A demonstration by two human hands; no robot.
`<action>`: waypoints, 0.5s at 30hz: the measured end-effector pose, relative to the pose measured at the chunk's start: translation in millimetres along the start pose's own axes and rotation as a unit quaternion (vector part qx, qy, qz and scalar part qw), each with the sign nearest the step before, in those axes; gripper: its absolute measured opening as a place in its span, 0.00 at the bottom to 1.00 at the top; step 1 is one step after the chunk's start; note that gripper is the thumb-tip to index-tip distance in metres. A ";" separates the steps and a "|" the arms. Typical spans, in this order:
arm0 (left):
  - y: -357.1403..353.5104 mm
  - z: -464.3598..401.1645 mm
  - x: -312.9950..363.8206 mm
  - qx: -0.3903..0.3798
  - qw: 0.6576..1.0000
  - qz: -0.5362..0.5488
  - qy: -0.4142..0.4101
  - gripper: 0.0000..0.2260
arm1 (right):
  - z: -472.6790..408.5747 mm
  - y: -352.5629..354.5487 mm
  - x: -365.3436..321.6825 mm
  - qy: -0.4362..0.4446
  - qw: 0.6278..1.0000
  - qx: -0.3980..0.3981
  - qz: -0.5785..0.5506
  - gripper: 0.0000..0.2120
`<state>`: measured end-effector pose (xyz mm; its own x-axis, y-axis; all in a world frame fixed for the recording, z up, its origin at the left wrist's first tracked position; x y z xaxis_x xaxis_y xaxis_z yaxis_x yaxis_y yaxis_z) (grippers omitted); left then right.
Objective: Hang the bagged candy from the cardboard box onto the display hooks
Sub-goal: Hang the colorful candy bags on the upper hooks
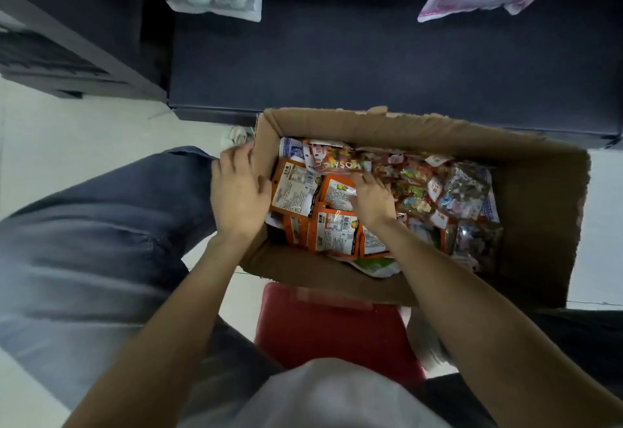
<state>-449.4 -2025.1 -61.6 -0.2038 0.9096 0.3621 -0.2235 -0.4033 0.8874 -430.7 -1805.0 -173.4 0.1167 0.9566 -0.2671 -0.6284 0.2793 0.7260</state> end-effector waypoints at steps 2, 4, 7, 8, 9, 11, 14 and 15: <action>-8.6 9.4 19.7 0.003 0.996 -0.001 -0.087 0.21 | 5.9 4.6 4.4 0.031 0.999 -0.020 -0.030 0.18; -36.2 13.0 35.4 -0.094 0.986 -0.021 -0.137 0.22 | 13.8 7.3 10.3 0.059 0.995 -0.072 -0.028 0.17; -91.8 12.3 43.5 -0.274 0.944 -0.105 -0.149 0.35 | 28.4 2.1 21.1 0.089 0.988 -0.130 0.002 0.22; -108.3 11.8 43.7 -0.320 0.926 -0.135 -0.150 0.40 | 31.9 -2.5 28.1 0.082 0.985 -0.147 0.031 0.26; -122.5 11.0 41.9 -0.355 0.908 -0.163 -0.151 0.43 | 34.4 -7.2 36.3 0.067 0.982 -0.162 0.067 0.31; -141.7 11.5 37.8 -0.390 0.881 -0.218 -0.154 0.44 | 38.4 -14.1 54.4 0.035 0.975 -0.183 0.122 0.35; -149.9 11.9 38.9 -0.335 0.865 -0.310 -0.208 0.34 | 42.7 -16.1 77.0 0.001 0.973 -0.183 0.141 0.32; -148.7 11.3 40.6 -0.312 0.863 -0.324 -0.231 0.29 | 44.2 -16.9 81.2 -0.001 0.973 -0.185 0.138 0.29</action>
<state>-413.7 -1927.1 -175.6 0.5257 0.8492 0.0505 -0.6476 0.3610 0.6710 -376.6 -1728.4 -179.4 -0.0950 0.9911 -0.0935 -0.8693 -0.0368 0.4929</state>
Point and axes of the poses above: each hand's wrist, its own z-axis away from the middle knuckle, its own y-axis out of the back of the hand, x = y × z, the point moved 3 cm from there along -z, towards the middle knuckle, and after that the axes turned 5 degrees about -x, right-handed, at the moved point
